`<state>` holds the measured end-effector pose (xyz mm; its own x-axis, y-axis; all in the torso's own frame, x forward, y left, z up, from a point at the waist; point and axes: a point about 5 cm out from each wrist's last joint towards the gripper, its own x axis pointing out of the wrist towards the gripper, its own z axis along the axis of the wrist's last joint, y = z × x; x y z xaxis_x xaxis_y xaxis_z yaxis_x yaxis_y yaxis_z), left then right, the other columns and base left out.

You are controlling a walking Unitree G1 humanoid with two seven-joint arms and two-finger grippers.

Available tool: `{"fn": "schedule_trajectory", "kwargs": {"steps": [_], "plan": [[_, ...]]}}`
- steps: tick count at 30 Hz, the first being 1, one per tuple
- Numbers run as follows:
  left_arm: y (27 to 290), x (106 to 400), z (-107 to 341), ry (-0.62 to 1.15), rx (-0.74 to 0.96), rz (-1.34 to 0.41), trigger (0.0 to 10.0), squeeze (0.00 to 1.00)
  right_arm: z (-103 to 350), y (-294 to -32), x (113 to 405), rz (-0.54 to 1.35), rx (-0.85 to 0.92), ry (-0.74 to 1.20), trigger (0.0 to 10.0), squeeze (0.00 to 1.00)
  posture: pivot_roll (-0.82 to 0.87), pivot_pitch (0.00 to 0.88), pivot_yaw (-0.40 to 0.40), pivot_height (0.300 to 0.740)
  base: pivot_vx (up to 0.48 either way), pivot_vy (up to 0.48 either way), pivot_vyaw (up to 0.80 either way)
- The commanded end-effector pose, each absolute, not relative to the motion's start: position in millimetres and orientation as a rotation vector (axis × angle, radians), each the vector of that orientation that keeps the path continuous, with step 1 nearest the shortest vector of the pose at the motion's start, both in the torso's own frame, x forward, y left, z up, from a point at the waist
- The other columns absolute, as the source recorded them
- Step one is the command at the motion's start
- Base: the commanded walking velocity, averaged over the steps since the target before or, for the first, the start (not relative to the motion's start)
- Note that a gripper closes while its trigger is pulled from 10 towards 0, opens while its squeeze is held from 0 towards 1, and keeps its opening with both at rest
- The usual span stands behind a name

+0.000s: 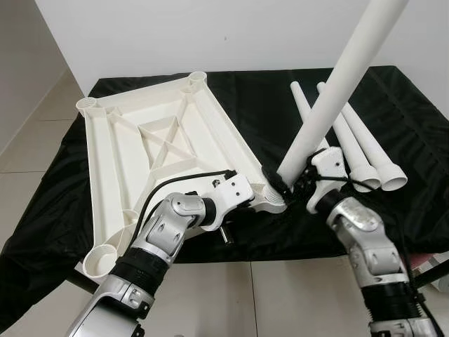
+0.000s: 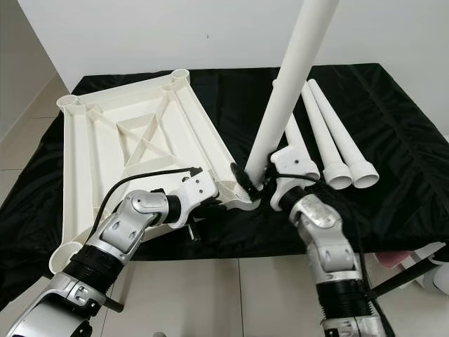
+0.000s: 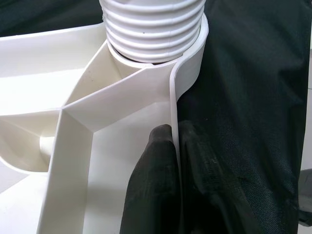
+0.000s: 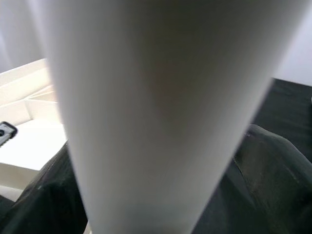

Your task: Building children table

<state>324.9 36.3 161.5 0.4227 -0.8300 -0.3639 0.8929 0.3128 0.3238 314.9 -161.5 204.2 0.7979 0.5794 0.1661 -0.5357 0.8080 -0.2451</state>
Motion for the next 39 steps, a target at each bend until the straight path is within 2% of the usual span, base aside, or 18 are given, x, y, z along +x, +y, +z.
{"fn": "schedule_trajectory", "kwargs": {"steps": [1,14,15,16,35,36,37,38,39], "plan": [[35,328,176,0.026,0.519,-1.054,10.0,0.00,202,-162,314,0.648,-0.180,-0.232,10.0,0.00,-0.13,0.125,0.080,0.740,0.000,0.000,0.00],[36,329,177,0.024,0.520,-1.049,10.0,0.00,192,-163,312,0.811,-0.169,-0.159,10.0,0.00,-0.12,0.126,0.078,0.740,0.000,0.000,0.00],[36,329,177,0.024,0.520,-1.049,10.0,0.00,192,-164,312,0.814,-0.170,-0.157,3.3,0.00,-0.12,0.126,0.079,0.740,0.000,0.000,0.00],[36,329,177,0.023,0.519,-1.048,10.0,0.00,192,-165,313,0.821,-0.166,-0.155,0.0,0.00,-0.12,0.126,0.078,0.740,0.000,0.000,0.00],[36,329,179,0.014,0.518,-1.042,10.0,0.00,193,-162,329,0.875,-0.139,-0.111,0.0,0.00,-0.12,0.118,0.073,0.740,0.000,0.000,0.00],[36,330,179,0.013,0.518,-1.041,10.0,0.00,192,-161,331,0.880,-0.150,-0.093,4.2,0.00,-0.12,0.115,0.073,0.740,0.000,0.000,0.00],[36,330,179,0.012,0.518,-1.040,10.0,0.00,191,-160,332,0.884,-0.160,-0.082,4.2,0.00,-0.12,0.115,0.073,0.740,0.000,0.000,0.00],[35,329,179,0.010,0.517,-1.040,10.0,0.00,189,-158,334,0.893,-0.188,-0.059,10.0,0.00,-0.12,0.115,0.072,0.740,0.000,0.000,0.00],[35,329,179,0.010,0.517,-1.040,10.0,0.00,189,-158,334,0.893,-0.188,-0.059,10.0,0.00,-0.12,0.115,0.072,0.740,0.000,0.000,0.00]]}}
